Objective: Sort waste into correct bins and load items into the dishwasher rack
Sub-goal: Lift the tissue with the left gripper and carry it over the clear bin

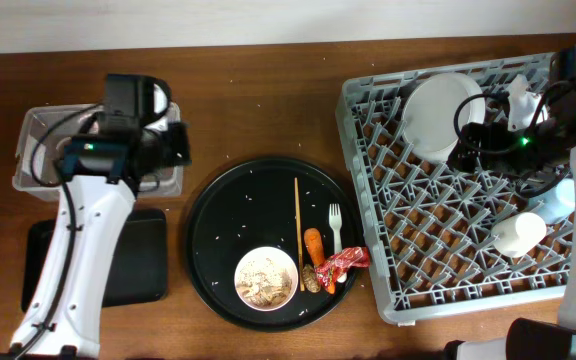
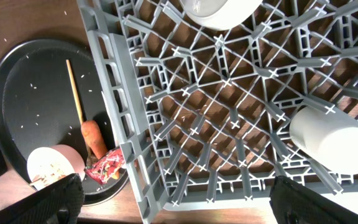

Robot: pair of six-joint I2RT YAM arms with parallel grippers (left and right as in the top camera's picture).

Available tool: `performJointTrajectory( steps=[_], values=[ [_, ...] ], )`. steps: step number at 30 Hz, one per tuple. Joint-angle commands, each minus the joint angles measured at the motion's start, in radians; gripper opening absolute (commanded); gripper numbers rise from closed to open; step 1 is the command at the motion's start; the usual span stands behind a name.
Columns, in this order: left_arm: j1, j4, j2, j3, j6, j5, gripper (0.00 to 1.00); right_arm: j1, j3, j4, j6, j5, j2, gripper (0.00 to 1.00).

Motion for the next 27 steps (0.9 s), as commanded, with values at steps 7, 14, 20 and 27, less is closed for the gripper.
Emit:
performJointTrajectory(
  steps=[7, 14, 20, 27],
  values=[
    [0.146, 0.174, 0.197, 0.008, 0.013, -0.07, 0.43, -0.003, -0.005, -0.003, -0.006, -0.005, 0.002, 0.99],
    [0.158, 0.186, 0.188, 0.096, 0.074, 0.082, 0.78, -0.003, -0.005, -0.003, -0.007, -0.005, 0.002, 0.99],
    [0.156, 0.156, 0.159, 0.112, 0.077, 0.042, 0.79, -0.003, -0.005, -0.003, -0.007, -0.005, 0.002, 0.99],
    [0.211, 0.114, 0.2, 0.101, 0.41, 0.649, 0.69, -0.003, -0.005, -0.002, -0.007, -0.005, 0.002, 0.99]
  ],
)
